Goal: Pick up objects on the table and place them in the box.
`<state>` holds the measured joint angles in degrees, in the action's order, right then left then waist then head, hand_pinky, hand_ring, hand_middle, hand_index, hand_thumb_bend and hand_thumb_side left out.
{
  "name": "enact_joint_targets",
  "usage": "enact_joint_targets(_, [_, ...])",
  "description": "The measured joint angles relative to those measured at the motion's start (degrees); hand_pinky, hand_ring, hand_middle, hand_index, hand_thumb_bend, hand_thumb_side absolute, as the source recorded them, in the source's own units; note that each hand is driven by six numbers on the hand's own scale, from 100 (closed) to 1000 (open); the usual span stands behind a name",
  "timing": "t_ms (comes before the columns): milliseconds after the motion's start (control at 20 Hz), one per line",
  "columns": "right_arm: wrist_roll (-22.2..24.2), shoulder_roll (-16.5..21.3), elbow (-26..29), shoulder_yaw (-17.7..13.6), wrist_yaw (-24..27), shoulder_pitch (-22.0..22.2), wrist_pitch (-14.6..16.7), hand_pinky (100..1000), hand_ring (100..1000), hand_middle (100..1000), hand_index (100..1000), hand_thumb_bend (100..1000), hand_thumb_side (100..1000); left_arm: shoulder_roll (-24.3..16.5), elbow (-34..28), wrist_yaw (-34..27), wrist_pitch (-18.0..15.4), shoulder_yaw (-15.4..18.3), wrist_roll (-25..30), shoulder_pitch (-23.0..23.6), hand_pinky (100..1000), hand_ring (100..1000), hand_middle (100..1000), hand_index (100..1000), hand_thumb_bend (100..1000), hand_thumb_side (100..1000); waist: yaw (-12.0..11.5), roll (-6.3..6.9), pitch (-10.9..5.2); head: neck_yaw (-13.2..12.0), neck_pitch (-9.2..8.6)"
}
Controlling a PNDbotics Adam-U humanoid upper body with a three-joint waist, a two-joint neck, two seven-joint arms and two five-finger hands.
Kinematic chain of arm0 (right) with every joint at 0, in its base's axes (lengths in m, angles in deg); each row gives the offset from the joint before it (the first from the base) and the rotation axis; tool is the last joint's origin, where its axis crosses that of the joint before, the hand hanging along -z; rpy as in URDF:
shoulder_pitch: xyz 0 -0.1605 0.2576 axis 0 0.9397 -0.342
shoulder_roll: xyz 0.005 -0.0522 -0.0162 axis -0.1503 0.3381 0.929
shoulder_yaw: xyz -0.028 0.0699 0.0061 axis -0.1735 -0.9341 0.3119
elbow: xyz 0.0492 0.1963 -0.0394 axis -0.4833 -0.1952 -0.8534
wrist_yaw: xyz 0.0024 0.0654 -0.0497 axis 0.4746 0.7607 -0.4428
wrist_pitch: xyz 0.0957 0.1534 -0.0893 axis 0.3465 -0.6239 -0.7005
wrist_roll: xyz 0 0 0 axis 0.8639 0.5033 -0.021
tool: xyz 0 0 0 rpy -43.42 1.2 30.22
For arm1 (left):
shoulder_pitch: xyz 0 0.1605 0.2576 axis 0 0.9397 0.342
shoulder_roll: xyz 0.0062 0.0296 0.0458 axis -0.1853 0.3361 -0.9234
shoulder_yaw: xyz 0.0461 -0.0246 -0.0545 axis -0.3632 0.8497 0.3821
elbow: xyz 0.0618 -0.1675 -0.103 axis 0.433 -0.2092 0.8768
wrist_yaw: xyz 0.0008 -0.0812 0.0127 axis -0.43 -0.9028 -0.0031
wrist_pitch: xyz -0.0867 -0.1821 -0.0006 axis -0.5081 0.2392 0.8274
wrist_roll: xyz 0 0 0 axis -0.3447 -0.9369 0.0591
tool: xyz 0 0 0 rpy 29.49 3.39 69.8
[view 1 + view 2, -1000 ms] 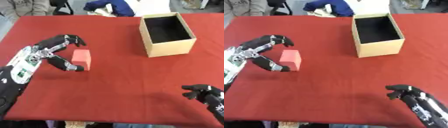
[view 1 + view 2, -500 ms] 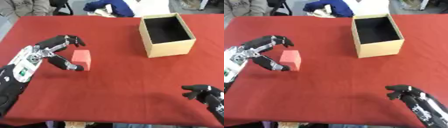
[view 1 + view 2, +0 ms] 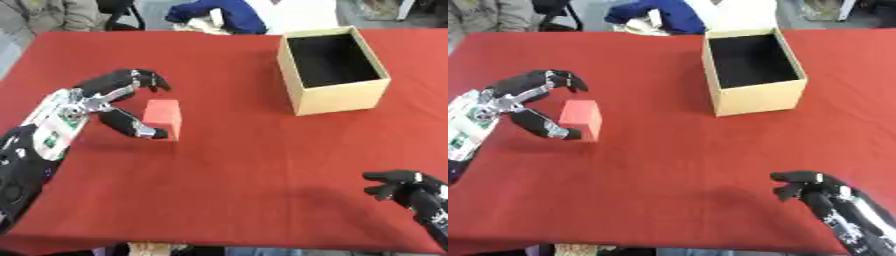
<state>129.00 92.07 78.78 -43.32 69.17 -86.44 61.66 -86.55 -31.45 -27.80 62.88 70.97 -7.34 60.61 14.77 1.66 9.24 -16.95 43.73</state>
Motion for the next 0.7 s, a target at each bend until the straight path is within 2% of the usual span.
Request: enact_joint_targets(700, [0.1,0.0,0.0,0.0,0.0,0.0,-0.1,846,914,585,828,100,612,0.0,2.7,2.5,-1.2,-1.2,-0.1,-0.6,930,700,679,826,657,589,0.2,0.22,0.00,-0.1,0.01])
